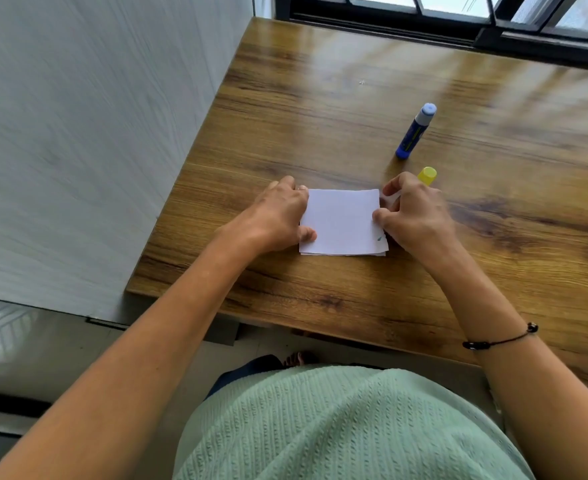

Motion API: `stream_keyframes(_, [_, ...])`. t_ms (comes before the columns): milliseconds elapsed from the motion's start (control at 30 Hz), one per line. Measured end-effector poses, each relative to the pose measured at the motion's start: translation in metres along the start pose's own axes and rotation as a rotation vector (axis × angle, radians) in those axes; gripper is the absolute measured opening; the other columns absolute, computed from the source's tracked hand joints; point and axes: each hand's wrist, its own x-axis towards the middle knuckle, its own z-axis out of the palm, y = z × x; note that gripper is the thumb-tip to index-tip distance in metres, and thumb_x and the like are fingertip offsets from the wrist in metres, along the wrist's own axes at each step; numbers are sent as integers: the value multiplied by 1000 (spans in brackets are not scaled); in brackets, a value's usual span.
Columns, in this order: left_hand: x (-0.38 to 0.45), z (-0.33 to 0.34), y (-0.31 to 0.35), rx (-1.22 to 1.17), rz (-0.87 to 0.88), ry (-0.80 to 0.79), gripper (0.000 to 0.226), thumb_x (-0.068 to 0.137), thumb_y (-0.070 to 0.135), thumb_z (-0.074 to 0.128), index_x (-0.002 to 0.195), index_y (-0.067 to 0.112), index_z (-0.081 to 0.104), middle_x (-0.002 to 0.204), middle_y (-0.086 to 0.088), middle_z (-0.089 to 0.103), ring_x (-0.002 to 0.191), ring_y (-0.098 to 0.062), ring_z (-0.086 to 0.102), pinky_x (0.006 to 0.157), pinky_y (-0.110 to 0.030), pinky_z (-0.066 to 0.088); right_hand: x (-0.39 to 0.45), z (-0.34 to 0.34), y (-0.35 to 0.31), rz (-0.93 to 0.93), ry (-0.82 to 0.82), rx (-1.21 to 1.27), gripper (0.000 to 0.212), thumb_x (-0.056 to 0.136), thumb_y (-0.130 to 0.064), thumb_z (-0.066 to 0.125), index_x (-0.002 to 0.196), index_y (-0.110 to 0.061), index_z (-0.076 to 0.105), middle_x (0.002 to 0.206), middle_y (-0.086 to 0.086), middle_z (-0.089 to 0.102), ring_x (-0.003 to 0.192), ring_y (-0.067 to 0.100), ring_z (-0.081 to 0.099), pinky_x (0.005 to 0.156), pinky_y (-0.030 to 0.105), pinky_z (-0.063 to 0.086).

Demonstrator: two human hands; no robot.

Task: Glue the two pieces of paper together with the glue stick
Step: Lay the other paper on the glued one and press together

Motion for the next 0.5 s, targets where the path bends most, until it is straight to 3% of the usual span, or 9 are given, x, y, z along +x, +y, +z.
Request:
stream_keyframes(100, [0,2,0,8,3,19,65,80,36,63,131,4,38,123,-13,43,119,-27,38,99,-33,33,-4,3,1,-58,55,-15,29,84,-13,61,112,-12,53,95,12,65,90,28,60,73,36,46])
stream_keyframes(333, [-1,5,-1,2,17,45,63,81,34,63,130,4,38,123,-12,43,118,-26,38,100,-33,32,-8,5,3,-83,123,-18,22,86,-12,58,108,-11,55,89,13,66,82,27,60,65,30,39])
stream_keyframes(500, [-1,11,0,20,3,76,67,81,37,61,133,6,33,123,-12,42,116,-26,38,99,-36,35,-23,11,-7,-256,234,-157,25,89,-15,54,112,-5,56,109,17,62,100,28,54,78,30,39])
